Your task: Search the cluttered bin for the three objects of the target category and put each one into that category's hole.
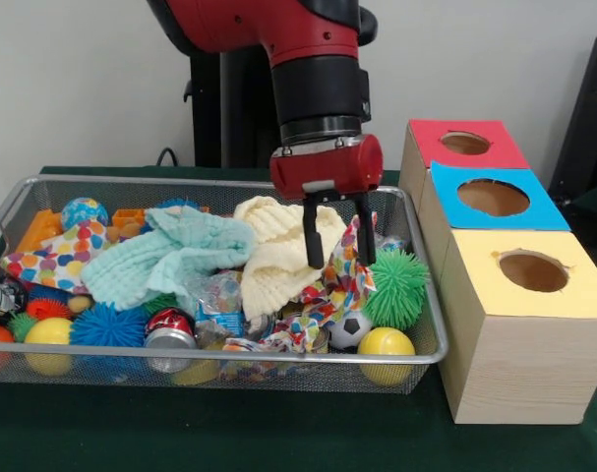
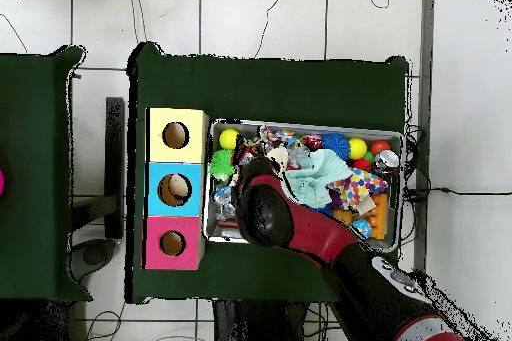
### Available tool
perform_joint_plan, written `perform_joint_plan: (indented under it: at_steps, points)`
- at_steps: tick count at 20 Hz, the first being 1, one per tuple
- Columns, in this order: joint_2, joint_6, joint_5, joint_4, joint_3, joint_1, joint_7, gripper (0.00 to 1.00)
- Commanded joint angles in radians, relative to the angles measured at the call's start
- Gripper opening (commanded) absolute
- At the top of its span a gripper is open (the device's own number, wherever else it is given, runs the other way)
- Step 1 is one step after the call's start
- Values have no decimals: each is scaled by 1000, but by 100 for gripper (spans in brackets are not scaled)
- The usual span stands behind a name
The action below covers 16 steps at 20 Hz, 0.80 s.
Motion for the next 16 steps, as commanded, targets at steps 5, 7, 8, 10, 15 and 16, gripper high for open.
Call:
perform_joint_plan:
  at_steps: [5, 7, 8, 10, 15, 16]
  points:
    - [-14, 320, 109, 50, 88, -22, 208, 100]
    - [-13, 364, 118, 48, 85, -20, 198, 100]
    - [-13, 405, 126, 40, 66, -4, 188, 100]
    - [-15, 439, 132, 32, 45, 12, 186, 100]
    - [-13, 495, 145, 2, 1, 40, 181, 100]
    - [-14, 505, 149, -4, -10, 49, 182, 100]
